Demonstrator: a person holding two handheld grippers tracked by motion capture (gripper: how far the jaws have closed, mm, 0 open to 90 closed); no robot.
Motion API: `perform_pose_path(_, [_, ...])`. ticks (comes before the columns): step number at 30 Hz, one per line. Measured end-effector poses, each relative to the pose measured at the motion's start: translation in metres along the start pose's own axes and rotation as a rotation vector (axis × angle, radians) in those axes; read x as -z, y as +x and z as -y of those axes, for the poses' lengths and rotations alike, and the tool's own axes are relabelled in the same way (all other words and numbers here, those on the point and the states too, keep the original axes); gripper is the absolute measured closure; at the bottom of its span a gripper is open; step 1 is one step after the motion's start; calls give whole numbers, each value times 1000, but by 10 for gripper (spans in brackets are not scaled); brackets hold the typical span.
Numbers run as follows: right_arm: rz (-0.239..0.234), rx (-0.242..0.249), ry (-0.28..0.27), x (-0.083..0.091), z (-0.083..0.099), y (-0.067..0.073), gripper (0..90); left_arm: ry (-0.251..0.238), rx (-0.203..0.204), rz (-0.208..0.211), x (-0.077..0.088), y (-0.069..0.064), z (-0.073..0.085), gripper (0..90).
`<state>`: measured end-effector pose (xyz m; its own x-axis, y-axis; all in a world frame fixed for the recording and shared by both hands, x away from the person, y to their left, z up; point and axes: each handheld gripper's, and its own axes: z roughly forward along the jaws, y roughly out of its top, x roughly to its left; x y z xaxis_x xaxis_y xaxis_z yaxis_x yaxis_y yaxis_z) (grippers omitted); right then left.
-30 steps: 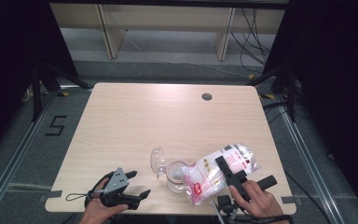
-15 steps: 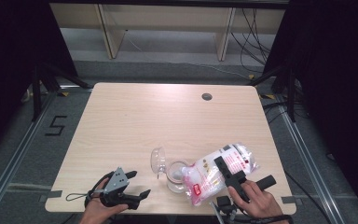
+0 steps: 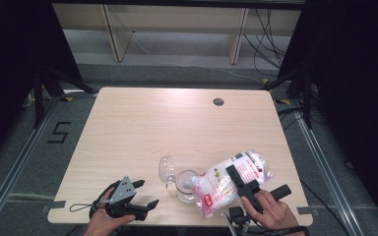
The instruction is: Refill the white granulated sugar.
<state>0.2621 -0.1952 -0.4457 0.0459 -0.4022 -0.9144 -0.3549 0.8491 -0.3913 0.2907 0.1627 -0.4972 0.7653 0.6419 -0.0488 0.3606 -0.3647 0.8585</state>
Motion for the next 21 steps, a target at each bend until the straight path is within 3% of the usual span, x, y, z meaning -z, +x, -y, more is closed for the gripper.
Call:
perform_pose_path(4, [6,-5,3,0,1,-1,508,-1,8,7,0,0,0,184])
perform_pose_path(6, [23,-60,23,2,0,1,509,-2,10,7,0,0,0,183])
perform_pose_path(7, [6,-51,35,3,-1,0,509,-3,12,7,0,0,0,184])
perform_pose_path(12, [19,-59,23,2,0,2,511,-6,13,5,-1,0,0,183])
perform_pose_path(13, [2,-38,12,0,0,1,511,-5,12,6,-1,0,0,183])
perform_pose_path(15, [14,-1,5,0,1,0,512,-5,12,5,-1,0,0,183])
perform_pose_path(17, [14,-31,17,1,1,1,513,-6,13,5,-1,0,0,183])
perform_pose_path(21, [24,-16,7,1,1,0,515,-6,13,5,-1,0,0,183])
